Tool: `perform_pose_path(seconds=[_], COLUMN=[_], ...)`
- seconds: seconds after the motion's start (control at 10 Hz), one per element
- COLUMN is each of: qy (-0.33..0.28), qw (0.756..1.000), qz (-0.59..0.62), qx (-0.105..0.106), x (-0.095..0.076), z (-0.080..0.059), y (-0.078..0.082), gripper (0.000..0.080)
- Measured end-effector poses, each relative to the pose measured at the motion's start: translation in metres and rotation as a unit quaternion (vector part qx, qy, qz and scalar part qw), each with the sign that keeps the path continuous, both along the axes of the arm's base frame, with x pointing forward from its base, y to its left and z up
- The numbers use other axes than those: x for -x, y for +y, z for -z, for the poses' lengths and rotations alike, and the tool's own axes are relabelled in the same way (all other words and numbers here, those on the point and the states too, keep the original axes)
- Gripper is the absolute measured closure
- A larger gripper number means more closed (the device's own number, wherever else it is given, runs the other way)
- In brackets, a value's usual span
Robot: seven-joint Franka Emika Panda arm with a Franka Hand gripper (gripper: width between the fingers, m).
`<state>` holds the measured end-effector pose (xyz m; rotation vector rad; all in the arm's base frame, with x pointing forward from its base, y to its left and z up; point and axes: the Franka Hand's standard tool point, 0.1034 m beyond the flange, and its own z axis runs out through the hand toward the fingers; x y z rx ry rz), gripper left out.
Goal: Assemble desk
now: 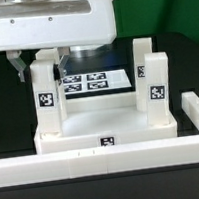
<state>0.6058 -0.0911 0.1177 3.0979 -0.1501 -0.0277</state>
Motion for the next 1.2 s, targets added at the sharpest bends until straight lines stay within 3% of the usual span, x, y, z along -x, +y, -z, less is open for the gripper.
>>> perform_pose_path(seconds=[0.2, 0.4, 1.2], qy=[-0.008, -0.01, -0.01], qw=[0.99, 0.964, 0.865], qz=[0.136, 0.263, 0.501], qx=[-0.018, -0.038, -0.034], x=[-0.0002, -0.001, -0.0022], z=[0.0005, 0.0011, 0.0019], y=[-0.0045, -0.0072, -0.0056], gripper=[0.051, 0.0509, 0.0509])
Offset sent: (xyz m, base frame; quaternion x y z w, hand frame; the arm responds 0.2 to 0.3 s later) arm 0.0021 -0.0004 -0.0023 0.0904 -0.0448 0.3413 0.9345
